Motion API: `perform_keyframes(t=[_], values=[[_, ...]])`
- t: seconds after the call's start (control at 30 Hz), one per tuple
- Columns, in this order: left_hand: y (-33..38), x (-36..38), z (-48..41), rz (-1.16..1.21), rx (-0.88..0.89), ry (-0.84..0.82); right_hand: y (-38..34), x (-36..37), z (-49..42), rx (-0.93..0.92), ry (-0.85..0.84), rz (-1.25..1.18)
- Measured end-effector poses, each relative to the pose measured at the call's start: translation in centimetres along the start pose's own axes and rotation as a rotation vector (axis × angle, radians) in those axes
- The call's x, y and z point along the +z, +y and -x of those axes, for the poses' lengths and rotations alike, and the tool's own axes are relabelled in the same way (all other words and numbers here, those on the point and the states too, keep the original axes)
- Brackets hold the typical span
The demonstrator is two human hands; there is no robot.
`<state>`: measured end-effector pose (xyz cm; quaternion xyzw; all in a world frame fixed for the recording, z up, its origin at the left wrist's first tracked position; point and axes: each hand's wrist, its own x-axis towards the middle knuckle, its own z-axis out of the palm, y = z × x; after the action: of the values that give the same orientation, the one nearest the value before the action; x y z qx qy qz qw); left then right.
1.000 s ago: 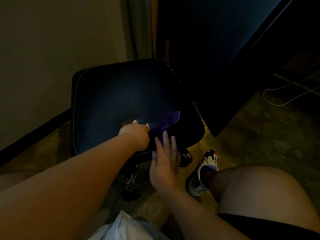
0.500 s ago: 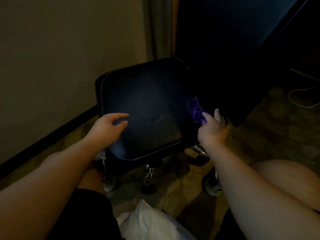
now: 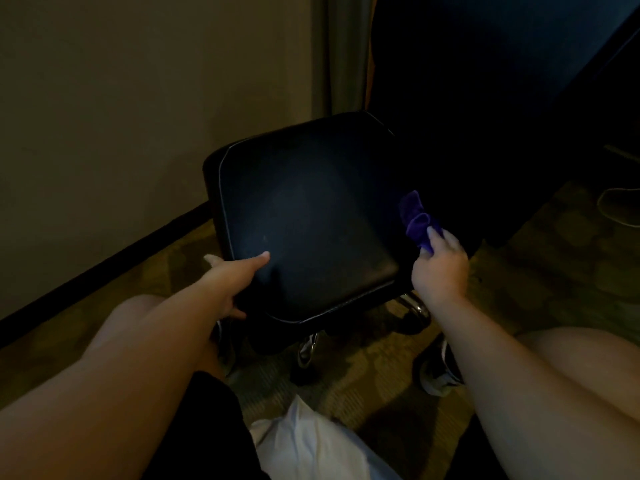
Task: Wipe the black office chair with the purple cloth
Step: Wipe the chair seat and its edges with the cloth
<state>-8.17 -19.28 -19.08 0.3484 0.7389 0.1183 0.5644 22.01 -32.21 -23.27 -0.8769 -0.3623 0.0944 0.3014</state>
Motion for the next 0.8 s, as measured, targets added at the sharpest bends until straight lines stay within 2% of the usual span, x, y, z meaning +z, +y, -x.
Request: perform_keyframes(t=[0.17, 0.37, 0.57, 0.73, 0.8], values=[[-0.6, 1.2, -0.6, -0.196, -0.010, 0.038, 0.2, -0.1, 0.7, -0.022, -0.014, -0.029], [-1.1, 1.8, -0.6, -0.189, -0.011, 0.030, -3.1, 2.4, 7.1, -0.036, 0.030, -0.041], [-1.3, 2.5, -0.2, -0.206, -0.031, 0.050, -6.5, 5.8, 14.5, -0.302, -0.037, -0.140], [-1.4, 2.4, -0.2, -0.223, -0.029, 0.042, -4.6, 4.7, 11.9, -0.432, -0.074, -0.162], [-1.4, 2.2, -0.1, -0.239, -0.031, 0.037, -3.6, 3.8, 9.0, -0.346, -0.024, -0.132]])
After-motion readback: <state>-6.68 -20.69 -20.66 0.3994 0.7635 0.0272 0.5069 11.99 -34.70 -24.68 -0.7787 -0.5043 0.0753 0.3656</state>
